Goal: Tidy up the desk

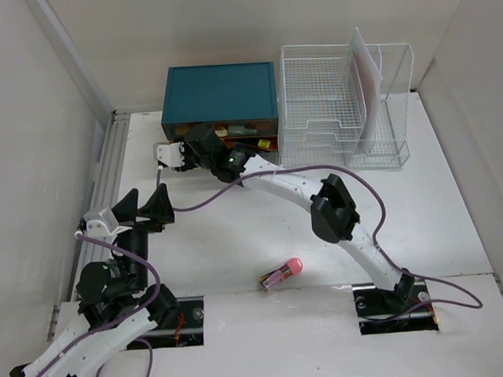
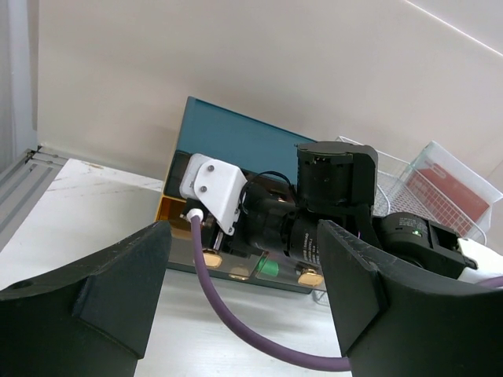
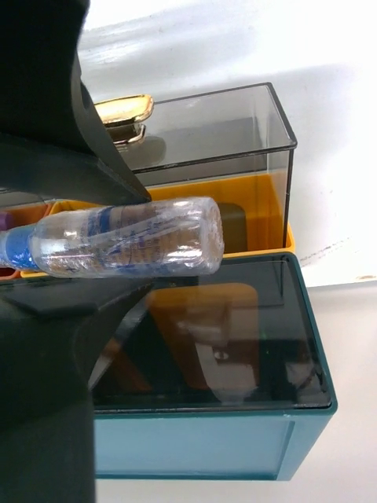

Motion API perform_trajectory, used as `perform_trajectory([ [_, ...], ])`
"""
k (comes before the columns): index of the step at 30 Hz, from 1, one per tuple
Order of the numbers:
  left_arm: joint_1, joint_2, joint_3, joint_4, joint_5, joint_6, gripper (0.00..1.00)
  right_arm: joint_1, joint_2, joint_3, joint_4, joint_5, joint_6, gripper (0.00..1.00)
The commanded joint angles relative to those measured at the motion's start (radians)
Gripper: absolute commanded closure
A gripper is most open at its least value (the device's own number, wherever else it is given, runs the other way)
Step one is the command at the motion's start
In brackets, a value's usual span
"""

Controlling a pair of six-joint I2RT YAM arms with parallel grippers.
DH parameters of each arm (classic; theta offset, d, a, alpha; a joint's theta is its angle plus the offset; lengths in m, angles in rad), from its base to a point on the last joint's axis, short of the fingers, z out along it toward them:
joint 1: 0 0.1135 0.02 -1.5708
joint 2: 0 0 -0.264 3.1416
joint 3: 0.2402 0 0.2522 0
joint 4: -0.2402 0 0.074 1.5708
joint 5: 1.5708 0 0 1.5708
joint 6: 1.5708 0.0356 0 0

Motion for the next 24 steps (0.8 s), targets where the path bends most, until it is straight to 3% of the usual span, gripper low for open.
perform_trajectory([
  [1,0.000,0.007,-0.007,0.039,-0.002,0.018,0.28,-0.005,-0.006,0.050,0.055,-0.012,0.028,0.49],
  [5,0.000,0.007,-0.007,0.039,-0.002,0.018,0.28,-0.005,-0.028,0.050,0.055,-0.012,0.038,0.44],
  [15,0.000,0.016,-0.007,0.039,-0.002,0.018,0.28,-0.005,-0.138,0.037,-0.024,-0.084,0.119,0.44],
  [18,0.000,0.016,-0.007,0.027,0.024,0.028,0.28,-0.005,-0.167,0.013,-0.114,-0.214,0.138,0.47],
  [20,0.000,0.007,-0.007,0.016,0.091,0.038,0.24,-0.005,-0.199,-0.013,-0.171,-0.374,0.138,0.48],
  [24,0.000,-0.003,0.004,-0.007,0.205,0.060,0.19,-0.005,-0.221,-0.046,-0.276,-0.529,0.147,0.51],
])
